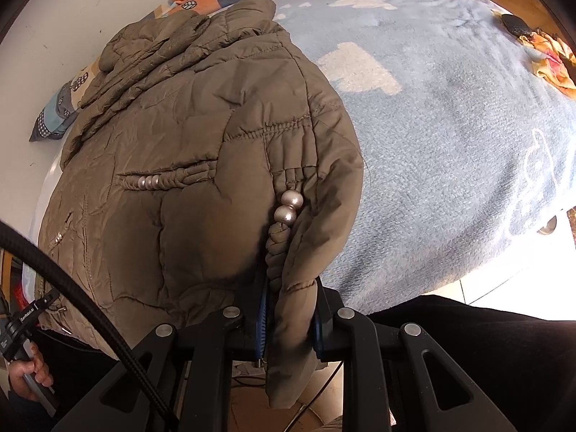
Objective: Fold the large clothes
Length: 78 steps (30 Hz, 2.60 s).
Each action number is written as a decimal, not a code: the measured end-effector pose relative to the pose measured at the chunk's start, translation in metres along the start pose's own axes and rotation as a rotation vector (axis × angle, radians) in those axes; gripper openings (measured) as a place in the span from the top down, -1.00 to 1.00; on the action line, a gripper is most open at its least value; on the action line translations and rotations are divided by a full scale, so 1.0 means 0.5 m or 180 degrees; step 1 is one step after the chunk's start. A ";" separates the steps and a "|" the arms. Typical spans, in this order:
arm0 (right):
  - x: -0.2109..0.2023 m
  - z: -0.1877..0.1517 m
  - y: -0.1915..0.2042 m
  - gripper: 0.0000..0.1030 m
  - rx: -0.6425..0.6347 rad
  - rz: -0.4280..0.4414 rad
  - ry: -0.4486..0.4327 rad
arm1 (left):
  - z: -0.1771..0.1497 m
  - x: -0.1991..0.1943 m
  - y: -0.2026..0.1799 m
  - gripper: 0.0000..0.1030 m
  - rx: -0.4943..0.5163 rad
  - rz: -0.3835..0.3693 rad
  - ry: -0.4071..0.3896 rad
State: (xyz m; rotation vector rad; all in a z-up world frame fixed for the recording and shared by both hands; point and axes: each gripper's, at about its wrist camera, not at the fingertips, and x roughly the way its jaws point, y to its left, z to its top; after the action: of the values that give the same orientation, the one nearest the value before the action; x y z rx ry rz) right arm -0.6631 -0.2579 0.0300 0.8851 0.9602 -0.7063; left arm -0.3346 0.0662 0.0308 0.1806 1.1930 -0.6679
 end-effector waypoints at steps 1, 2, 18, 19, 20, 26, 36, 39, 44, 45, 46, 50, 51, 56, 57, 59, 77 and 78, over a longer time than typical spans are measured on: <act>0.003 0.001 -0.004 0.56 0.0042 0.0008 0.0039 | 0.002 0.001 0.010 0.54 -0.0088 -0.0048 0.0064; 0.005 0.002 -0.007 0.51 0.0081 0.0021 0.0065 | 0.002 0.001 0.017 0.51 -0.0153 -0.0090 0.0113; 0.020 -0.048 -0.016 0.64 0.0401 0.0076 0.0469 | -0.048 -0.017 0.051 0.50 -0.0305 -0.0124 0.0408; 0.017 -0.048 -0.016 0.69 0.0395 0.0106 0.0445 | -0.050 -0.017 0.046 0.53 -0.0256 -0.0103 0.0387; 0.014 -0.049 -0.017 0.71 0.0386 0.0113 0.0421 | -0.050 -0.016 0.044 0.57 -0.0233 -0.0072 0.0365; 0.009 -0.054 -0.020 0.73 0.0337 0.0117 0.0337 | -0.047 -0.007 0.044 0.59 -0.0214 -0.0026 0.0346; 0.009 -0.065 -0.039 0.73 0.0498 0.0137 0.0335 | -0.038 0.019 0.045 0.54 -0.0222 0.0036 0.0361; 0.011 -0.063 -0.033 0.73 0.0494 0.0107 0.0306 | -0.041 0.024 0.057 0.52 -0.0236 0.0028 0.0366; 0.016 -0.059 -0.046 0.73 0.0599 0.0199 0.0362 | -0.038 0.032 0.050 0.49 -0.0194 0.0072 0.0359; 0.015 -0.059 -0.046 0.73 0.0590 0.0197 0.0353 | -0.038 0.030 0.049 0.51 -0.0194 0.0074 0.0347; 0.014 -0.059 -0.046 0.73 0.0564 0.0194 0.0346 | -0.037 0.029 0.048 0.53 -0.0192 0.0069 0.0329; 0.006 -0.059 -0.037 0.76 0.0484 0.0173 0.0295 | -0.035 0.018 0.030 0.61 -0.0087 0.0102 0.0221; 0.004 -0.059 -0.037 0.76 0.0480 0.0174 0.0286 | -0.035 0.015 0.020 0.62 -0.0069 0.0114 0.0199; 0.000 -0.061 -0.030 0.76 0.0418 0.0176 0.0250 | -0.037 0.002 -0.008 0.65 0.0035 0.0198 0.0058; -0.002 -0.060 -0.028 0.76 0.0406 0.0183 0.0241 | -0.037 -0.002 -0.015 0.66 0.0069 0.0218 0.0020; -0.007 -0.061 -0.028 0.77 0.0399 0.0202 0.0221 | -0.041 -0.009 -0.028 0.66 0.0118 0.0257 -0.0035; -0.090 -0.059 -0.008 0.77 0.0278 0.0614 -0.0166 | -0.034 -0.066 -0.058 0.66 0.0330 0.0400 -0.0435; -0.094 -0.058 -0.008 0.77 0.0275 0.0631 -0.0176 | -0.033 -0.070 -0.058 0.66 0.0336 0.0401 -0.0459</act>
State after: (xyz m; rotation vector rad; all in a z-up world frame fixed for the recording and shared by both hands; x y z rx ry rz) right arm -0.6971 -0.2286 0.0628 1.0163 0.7852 -0.6026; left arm -0.3715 0.0644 0.0619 0.2893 1.0004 -0.6229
